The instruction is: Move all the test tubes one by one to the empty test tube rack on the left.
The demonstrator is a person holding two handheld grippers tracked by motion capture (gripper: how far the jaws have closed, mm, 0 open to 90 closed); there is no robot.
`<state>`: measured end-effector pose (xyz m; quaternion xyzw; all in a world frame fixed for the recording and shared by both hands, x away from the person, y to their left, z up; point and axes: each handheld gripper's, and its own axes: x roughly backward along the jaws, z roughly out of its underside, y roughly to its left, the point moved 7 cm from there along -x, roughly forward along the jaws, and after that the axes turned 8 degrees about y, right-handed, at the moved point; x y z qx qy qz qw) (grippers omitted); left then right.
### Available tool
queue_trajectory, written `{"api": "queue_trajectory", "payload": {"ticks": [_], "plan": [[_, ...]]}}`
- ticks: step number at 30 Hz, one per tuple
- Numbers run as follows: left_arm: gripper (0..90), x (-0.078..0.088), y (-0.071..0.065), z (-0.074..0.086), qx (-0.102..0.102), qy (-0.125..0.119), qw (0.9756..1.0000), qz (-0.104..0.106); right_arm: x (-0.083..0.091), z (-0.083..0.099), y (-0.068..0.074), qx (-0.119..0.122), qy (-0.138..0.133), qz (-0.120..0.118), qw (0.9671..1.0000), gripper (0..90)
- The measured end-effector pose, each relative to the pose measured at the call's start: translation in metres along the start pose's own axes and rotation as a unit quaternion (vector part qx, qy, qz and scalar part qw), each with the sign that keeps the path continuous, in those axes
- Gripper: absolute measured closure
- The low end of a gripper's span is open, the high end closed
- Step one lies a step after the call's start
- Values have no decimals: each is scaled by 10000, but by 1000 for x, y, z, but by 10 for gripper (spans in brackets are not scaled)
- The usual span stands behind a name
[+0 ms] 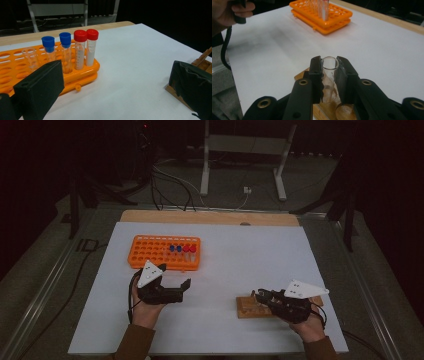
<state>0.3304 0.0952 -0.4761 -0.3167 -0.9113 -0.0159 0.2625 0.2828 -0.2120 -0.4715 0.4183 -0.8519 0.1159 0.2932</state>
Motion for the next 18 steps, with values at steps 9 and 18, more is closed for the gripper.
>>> {"api": "queue_trajectory", "payload": {"ticks": [9, 18], "plan": [[7, 1, -7, -4, -75, -29, 9999, 65, 12, -11, -1, -99, -216, -55, 9997, 760], [7, -5, -40, -17, -371, -20, 9985, 398, 29, -31, -4, -152, -520, -11, 9985, 761]]}}
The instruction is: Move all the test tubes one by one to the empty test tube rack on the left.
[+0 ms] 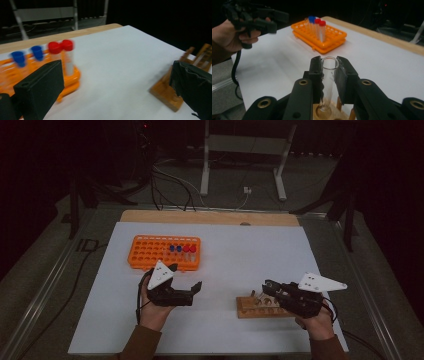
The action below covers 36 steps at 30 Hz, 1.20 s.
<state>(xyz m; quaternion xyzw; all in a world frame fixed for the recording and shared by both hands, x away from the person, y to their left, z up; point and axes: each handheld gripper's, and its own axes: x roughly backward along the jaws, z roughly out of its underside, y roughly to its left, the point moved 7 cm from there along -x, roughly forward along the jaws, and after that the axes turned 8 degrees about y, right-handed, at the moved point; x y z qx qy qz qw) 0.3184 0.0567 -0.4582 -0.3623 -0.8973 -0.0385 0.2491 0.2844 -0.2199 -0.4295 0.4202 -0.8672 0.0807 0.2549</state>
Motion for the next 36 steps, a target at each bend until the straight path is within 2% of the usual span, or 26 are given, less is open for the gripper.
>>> {"api": "queue_trajectory", "payload": {"ticks": [4, 8, 10, 14, 19, 22, 24, 27, 30, 33, 36], "plan": [[24, -7, -19, -9, -182, 3, 9996, 199, -3, -10, 2, 38, -56, 16, 10000, 761], [43, -15, -37, -16, -329, 15, 9988, 367, -14, -18, 7, 127, 6, 24, 9999, 760], [63, -19, -44, -18, -413, 45, 9985, 355, -18, -21, 9, 135, 4, 12, 9999, 761], [83, -26, -56, -18, -486, 87, 9975, 500, -26, -26, 12, 100, 0, -40, 9999, 760], [122, -35, -73, -17, -698, 216, 9949, 699, -37, -29, 19, 128, 67, -132, 9998, 760], [194, -39, -82, -17, -858, 212, 9936, 706, -42, -30, 23, 142, 90, -204, 9996, 760], [292, -42, -86, -16, -927, 219, 9928, 729, -46, -30, 26, 162, 126, -252, 9995, 760], [466, -44, -91, -15, -974, 242, 9911, 875, -50, -28, 30, 184, 161, -316, 9992, 760], [599, -47, -93, -13, -1046, 331, 9893, 961, -52, -27, 32, 201, 195, -353, 9990, 760], [687, -49, -93, -12, -1055, 371, 9885, 1014, -54, -27, 34, 206, 207, -388, 9988, 760], [733, -50, -93, -11, -1058, 391, 9882, 1039, -54, -27, 34, 208, 207, -411, 9987, 760]]}}
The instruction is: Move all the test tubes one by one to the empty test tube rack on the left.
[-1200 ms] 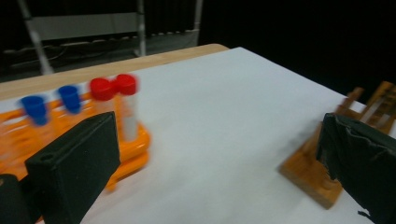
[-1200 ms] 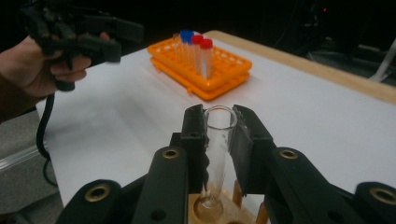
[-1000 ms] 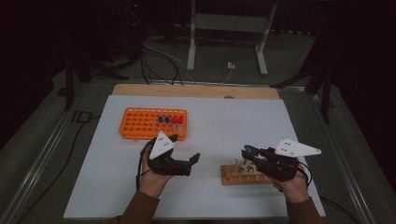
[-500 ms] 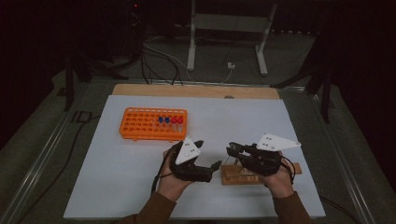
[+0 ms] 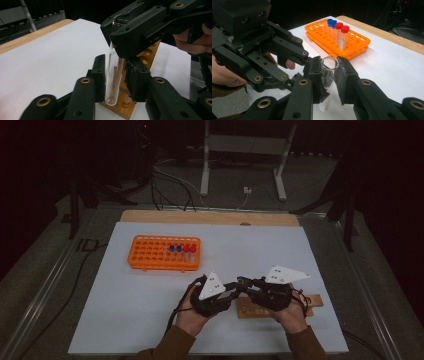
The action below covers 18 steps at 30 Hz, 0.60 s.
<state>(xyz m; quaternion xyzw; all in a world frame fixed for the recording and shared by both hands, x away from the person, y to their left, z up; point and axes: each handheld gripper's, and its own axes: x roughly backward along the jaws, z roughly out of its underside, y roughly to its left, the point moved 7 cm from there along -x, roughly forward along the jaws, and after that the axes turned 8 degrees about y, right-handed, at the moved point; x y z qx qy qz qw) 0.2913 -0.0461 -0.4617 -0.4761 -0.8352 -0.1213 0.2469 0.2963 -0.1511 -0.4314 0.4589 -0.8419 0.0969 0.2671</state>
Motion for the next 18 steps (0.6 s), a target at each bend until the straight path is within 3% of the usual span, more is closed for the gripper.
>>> {"api": "queue_trajectory", "payload": {"ticks": [9, 14, 18], "plan": [[768, 0, -1, 0, -142, -19, 9999, -72, 0, 0, -1, -31, -2, -49, 10000, 752], [769, 2, 4, 1, -82, -26, 9998, -172, 7, -2, -7, -168, -282, -164, 9993, 476], [768, 7, 13, 3, 30, -89, 9996, -285, 12, 3, -16, -293, -283, 143, 9991, 287]]}}
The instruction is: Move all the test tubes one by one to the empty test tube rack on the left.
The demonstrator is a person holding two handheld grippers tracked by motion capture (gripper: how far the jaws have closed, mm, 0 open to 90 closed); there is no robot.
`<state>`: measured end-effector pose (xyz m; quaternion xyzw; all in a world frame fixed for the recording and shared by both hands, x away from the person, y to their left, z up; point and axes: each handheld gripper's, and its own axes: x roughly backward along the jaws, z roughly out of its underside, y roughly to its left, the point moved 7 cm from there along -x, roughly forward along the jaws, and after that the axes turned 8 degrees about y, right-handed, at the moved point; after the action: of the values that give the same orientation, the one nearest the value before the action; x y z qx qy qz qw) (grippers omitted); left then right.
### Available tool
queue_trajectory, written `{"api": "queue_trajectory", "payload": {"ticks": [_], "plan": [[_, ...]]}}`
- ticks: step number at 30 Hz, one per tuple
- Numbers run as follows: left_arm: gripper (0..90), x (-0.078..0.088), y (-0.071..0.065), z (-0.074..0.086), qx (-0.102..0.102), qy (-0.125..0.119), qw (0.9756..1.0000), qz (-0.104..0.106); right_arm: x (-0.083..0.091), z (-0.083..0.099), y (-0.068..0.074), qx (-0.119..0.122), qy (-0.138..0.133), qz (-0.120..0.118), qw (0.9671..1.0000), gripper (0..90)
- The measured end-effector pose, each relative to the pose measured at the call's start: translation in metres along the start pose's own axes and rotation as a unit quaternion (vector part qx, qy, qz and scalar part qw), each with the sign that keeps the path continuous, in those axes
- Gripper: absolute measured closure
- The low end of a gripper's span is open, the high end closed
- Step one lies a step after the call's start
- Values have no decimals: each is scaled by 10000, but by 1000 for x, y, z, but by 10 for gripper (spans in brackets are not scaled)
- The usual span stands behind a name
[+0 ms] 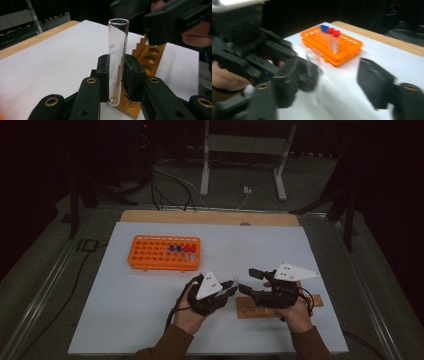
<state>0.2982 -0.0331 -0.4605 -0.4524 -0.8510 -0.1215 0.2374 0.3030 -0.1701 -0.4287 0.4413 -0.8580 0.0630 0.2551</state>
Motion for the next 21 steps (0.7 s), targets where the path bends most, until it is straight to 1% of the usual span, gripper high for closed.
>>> {"api": "queue_trajectory", "payload": {"ticks": [1, 4, 6, 10, 14, 17, 21], "plan": [[769, 2, 3, 1, 29, -18, 10000, -31, 1, 2, -3, 9, -15, 92, 10000, 256], [768, 8, 12, 3, 109, -47, 9998, -163, 6, 8, -11, -91, -39, 304, 9995, 154], [768, 13, 19, 5, 164, -71, 9995, -263, 9, 12, -16, -174, -96, 373, 9991, 138], [769, 26, 35, 10, 328, -157, 9983, -464, 13, 22, -27, -328, -101, 519, 9981, 35], [768, 40, 52, 15, 538, -248, 9962, -645, 19, 31, -36, -412, -109, 684, 9967, 7], [768, 49, 63, 18, 633, -276, 9943, -809, 23, 35, -42, -531, -143, 771, 9955, 0], [768, 59, 77, 22, 723, -327, 9918, -1002, 29, 37, -47, -613, -222, 866, 9941, 0]]}}
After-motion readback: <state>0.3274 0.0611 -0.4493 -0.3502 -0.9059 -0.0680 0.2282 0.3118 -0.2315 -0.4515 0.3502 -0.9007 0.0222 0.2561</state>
